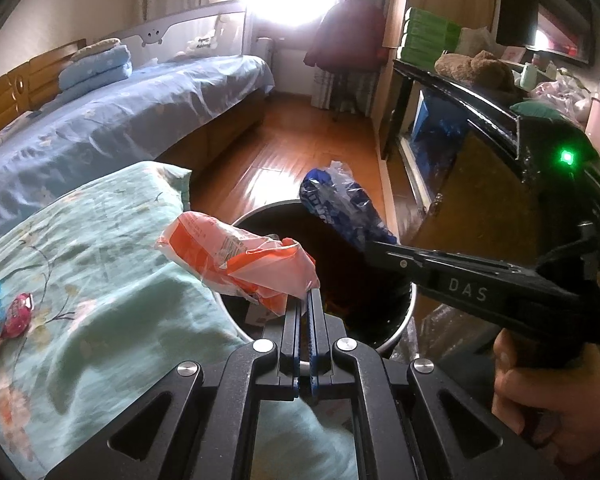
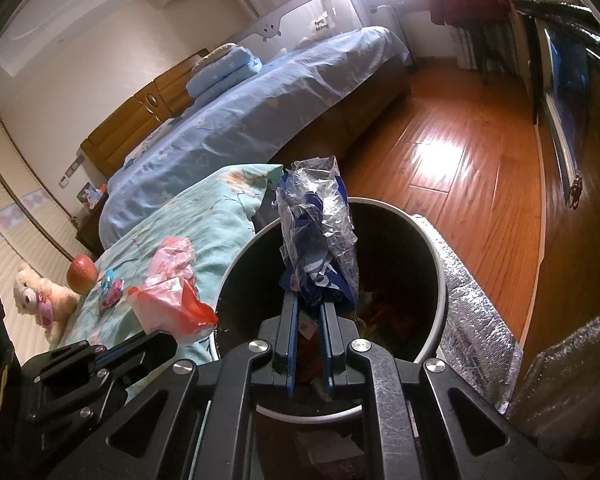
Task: Collect trash
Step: 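Carry the orange bag and blue bag over the black bin with both tools, then open both tools to drop the bags into the bin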
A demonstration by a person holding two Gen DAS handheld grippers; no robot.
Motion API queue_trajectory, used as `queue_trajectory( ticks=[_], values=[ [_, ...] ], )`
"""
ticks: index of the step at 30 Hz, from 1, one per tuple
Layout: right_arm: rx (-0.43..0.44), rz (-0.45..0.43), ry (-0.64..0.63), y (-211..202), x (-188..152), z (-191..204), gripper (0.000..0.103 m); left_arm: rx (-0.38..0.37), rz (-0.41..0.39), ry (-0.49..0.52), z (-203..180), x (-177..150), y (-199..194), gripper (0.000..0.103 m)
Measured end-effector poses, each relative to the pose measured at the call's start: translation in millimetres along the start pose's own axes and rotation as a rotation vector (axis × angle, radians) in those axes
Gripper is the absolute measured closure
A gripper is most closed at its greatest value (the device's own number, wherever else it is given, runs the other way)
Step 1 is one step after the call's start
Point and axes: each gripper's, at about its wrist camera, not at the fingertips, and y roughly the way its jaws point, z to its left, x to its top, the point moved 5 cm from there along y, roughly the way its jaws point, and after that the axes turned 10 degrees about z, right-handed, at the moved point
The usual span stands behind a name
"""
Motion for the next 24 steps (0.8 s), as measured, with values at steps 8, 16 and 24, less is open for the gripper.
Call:
queue_trajectory(
  ticks=[8,16,24],
  values=[
    [0.005,0.015,0.020,3.9,4.1,-5.9,0.091,-0.022,0.010,-0.009,-1.1,2.8,4.8,0.101],
    [0.015,0.030,0.048,7.4,6.9,-11.0,0.073,-0.005,0.007,-0.056,5.7,3.9,0.6,0.068],
    [0.027,0.001,0.033,-0.2,5.7,-0.9,0.050,0.022,-0.003,-0.124,22.0,-14.0,-11.1,0.050]
  ],
)
